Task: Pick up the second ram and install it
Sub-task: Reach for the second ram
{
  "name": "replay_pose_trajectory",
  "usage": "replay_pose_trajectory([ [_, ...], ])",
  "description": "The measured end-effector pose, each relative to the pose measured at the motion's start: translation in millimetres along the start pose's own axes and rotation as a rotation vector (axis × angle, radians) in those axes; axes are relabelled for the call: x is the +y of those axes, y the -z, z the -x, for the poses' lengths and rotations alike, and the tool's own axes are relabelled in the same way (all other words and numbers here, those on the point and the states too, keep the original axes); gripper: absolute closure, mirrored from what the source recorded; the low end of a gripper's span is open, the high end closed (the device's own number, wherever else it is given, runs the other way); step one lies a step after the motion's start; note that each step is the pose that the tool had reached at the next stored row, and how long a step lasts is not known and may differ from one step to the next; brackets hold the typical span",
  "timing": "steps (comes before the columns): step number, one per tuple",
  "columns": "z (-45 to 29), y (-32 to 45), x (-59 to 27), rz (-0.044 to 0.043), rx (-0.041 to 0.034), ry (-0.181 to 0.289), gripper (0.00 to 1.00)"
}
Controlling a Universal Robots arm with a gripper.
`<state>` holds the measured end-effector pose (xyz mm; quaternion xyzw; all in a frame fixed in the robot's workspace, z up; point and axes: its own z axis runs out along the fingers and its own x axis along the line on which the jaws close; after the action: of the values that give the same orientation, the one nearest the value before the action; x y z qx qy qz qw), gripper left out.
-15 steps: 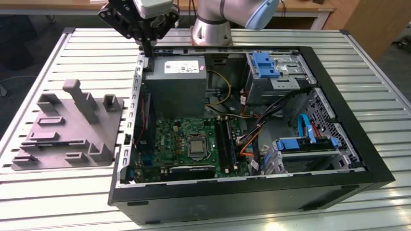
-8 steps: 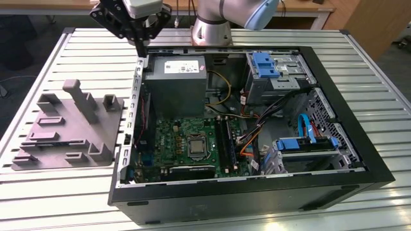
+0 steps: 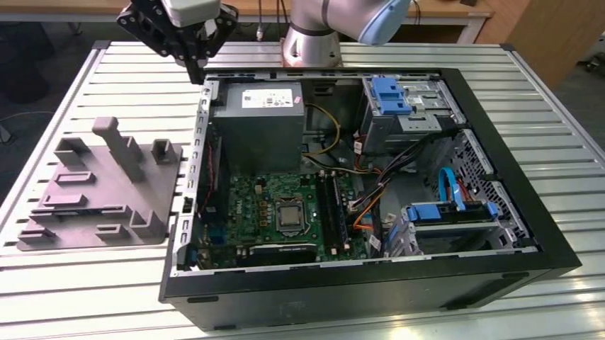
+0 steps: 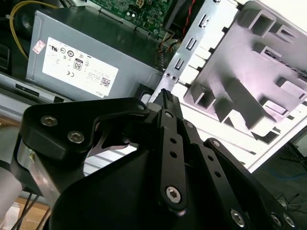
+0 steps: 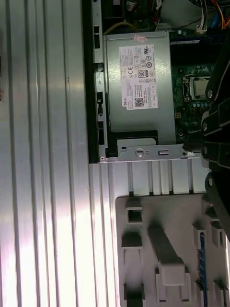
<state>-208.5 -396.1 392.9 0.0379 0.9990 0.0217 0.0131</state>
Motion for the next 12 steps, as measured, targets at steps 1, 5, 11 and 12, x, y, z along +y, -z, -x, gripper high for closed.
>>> replay_pose_trajectory([
  [1,-1.7,0.1,0.0,-0.0001,0.0001,0.0,0.9],
  [5,-8.5,0.2,-0.2,0.0,0.0,0.0,0.9],
  [11,-18.9,0.3,-0.5,0.0001,-0.0001,0.0,0.9],
  [12,-20.7,0.4,-0.5,0.0,0.0,0.0,0.9],
])
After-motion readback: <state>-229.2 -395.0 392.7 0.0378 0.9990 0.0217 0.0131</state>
